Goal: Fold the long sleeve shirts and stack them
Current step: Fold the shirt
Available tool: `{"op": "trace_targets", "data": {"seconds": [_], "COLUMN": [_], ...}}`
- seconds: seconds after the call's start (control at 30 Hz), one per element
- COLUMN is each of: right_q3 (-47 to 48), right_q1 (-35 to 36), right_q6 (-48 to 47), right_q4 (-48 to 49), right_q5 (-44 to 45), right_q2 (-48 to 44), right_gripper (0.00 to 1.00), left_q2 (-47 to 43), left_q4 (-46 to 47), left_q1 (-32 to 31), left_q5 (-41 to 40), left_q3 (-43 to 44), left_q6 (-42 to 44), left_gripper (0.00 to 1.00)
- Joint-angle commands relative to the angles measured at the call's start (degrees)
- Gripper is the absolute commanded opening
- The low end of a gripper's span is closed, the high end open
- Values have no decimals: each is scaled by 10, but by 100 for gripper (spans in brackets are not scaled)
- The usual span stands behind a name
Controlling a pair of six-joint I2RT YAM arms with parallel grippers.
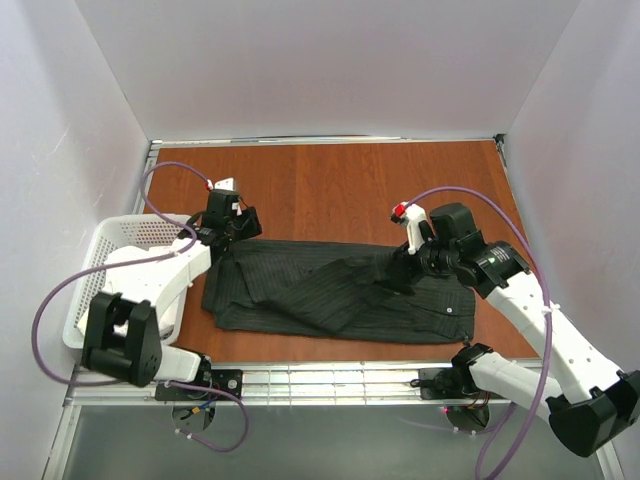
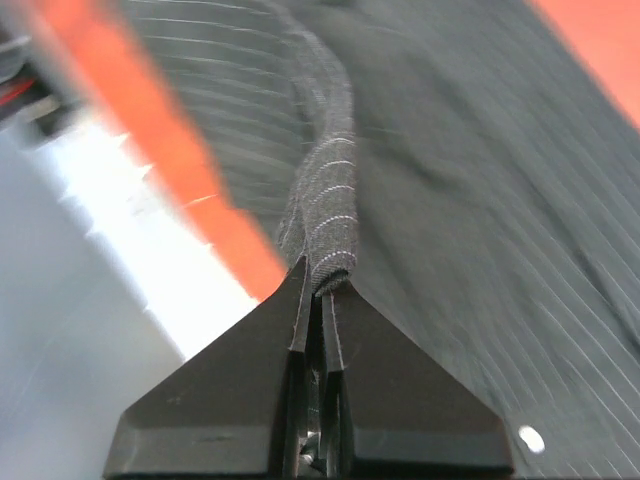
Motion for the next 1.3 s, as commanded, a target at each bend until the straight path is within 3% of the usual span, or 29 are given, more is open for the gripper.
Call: {"op": "trace_targets", "data": {"seconds": [0.0, 0.23, 0.73, 0.93, 1.27], "right_q3": [12, -25, -133, -106, 5], "right_q1": [-21, -143, -215, -227, -226], "right_q6": [61, 104, 144, 142, 157], "right_q4": [23, 47, 119, 114, 53], "right_q5": [170, 169, 178, 180, 64], "right_q2": [23, 82, 146, 175, 129], "right_gripper": [1, 1, 1, 1, 1], "left_q2": [-78, -134, -112, -103, -103], "left_q4": [24, 65, 66, 66, 65], "left_q1": [4, 4, 4, 4, 4], "left_q5": [15, 11, 40, 58, 65], "left_q3": [-20, -76, -78, -75, -76], "left_q6": [57, 88, 87, 96, 101], "left_gripper": [70, 70, 70, 70, 70]}}
